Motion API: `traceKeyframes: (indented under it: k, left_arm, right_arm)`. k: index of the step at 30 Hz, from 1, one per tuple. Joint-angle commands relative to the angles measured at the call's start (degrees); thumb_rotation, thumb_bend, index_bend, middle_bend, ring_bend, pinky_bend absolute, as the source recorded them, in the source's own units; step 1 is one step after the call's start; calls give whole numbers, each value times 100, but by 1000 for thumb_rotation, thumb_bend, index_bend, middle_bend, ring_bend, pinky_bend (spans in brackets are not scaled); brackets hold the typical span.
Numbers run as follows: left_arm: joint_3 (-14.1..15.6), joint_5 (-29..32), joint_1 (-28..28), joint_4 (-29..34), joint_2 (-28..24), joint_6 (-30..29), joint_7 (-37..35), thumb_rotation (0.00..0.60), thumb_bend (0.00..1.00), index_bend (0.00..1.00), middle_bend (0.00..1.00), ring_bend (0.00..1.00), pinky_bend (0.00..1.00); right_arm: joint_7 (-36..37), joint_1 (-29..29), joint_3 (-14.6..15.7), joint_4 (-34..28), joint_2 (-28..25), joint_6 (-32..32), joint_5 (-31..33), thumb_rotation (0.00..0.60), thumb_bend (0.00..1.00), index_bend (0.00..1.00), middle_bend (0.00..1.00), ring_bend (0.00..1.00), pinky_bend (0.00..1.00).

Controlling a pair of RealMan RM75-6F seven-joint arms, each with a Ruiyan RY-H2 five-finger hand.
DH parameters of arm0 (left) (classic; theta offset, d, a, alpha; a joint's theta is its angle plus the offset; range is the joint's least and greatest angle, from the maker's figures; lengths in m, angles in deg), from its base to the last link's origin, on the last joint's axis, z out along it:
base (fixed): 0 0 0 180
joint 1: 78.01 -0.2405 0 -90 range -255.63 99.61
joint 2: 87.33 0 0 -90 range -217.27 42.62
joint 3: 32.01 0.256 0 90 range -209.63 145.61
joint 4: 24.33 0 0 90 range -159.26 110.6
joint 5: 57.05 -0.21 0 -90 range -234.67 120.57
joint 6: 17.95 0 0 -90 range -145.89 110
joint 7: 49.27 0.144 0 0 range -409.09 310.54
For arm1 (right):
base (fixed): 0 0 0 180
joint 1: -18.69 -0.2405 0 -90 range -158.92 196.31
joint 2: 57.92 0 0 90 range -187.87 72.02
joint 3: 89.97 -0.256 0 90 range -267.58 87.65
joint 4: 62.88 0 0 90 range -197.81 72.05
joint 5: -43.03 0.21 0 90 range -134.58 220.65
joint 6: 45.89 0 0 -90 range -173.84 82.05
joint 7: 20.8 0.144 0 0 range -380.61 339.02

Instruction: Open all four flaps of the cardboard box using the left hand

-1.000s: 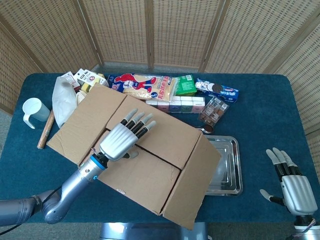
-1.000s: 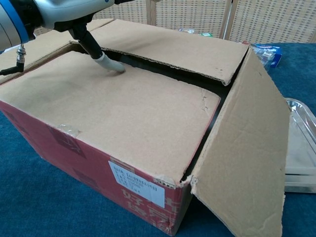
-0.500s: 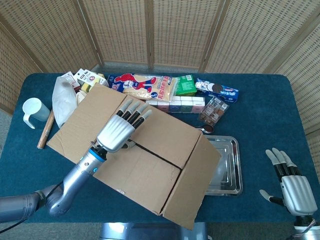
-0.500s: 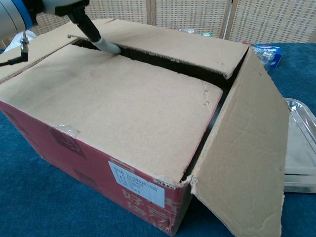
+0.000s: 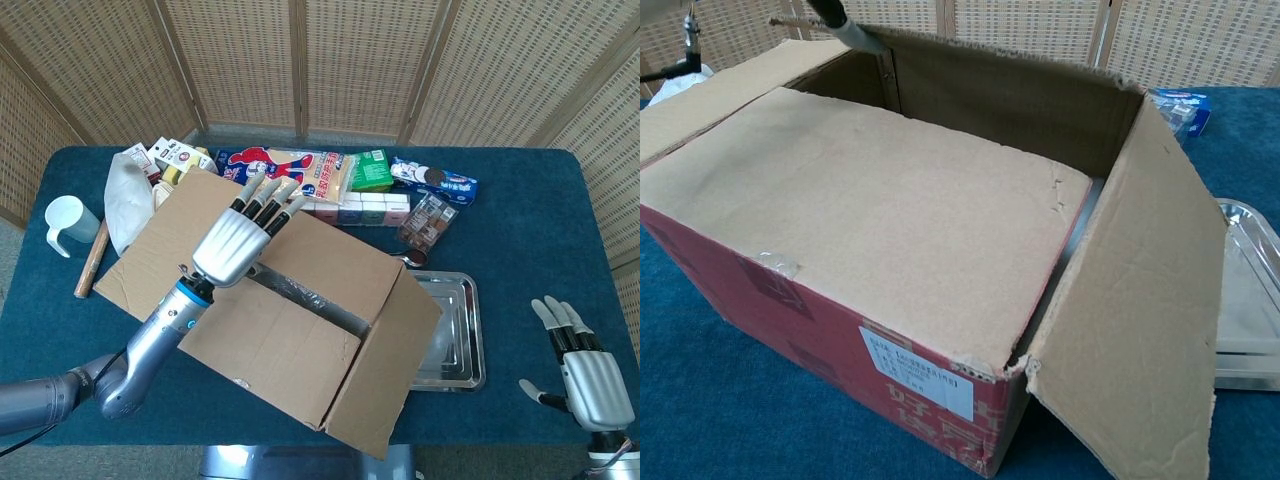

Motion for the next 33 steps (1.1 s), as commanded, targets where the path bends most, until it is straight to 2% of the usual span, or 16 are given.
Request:
traceKeyframes:
  k: [1,10,16,18,23,28,33]
  left_arm:
    - [-122,47,85,-62,2,5,-12,590,64,0,0,0,0]
    - [-624,350,552,-341,143,107,168,599,64,0,0,0,0]
    - [-782,587,906,-709,412,221,370,600,64,0,0,0,0]
    - [-785,598,1025,-918,502,244,439,600,64,0,0,0,0]
    - [-916,722,1465,-1905,870,451,352,600,64,0,0,0,0]
    - [-968,665,1741,-2740,1231,439,25,600,64,0,0,0,0]
    - [-974,567,1921,-3312,1505,374,-302,600,64,0,0,0,0]
  right_arm:
    - [9,-4,-4,3,-2,8,12,600,0,0,0,0,210]
    - [27,-32,-14,33,-5,113,134,600,0,0,0,0,211]
    - [43,-54,-52,42,-8,150,220,600,0,0,0,0,210]
    - [20,-62,-69,52,0,159,250,600,0,0,0,0,211]
    - [45,-104,-140,56,2,229,410,600,0,0,0,0,211]
    - [15,-144,-161,71,28,314,494,600,0,0,0,0,210]
    - [-7,-173,-181,83,44,380,578,600,0,0,0,0,210]
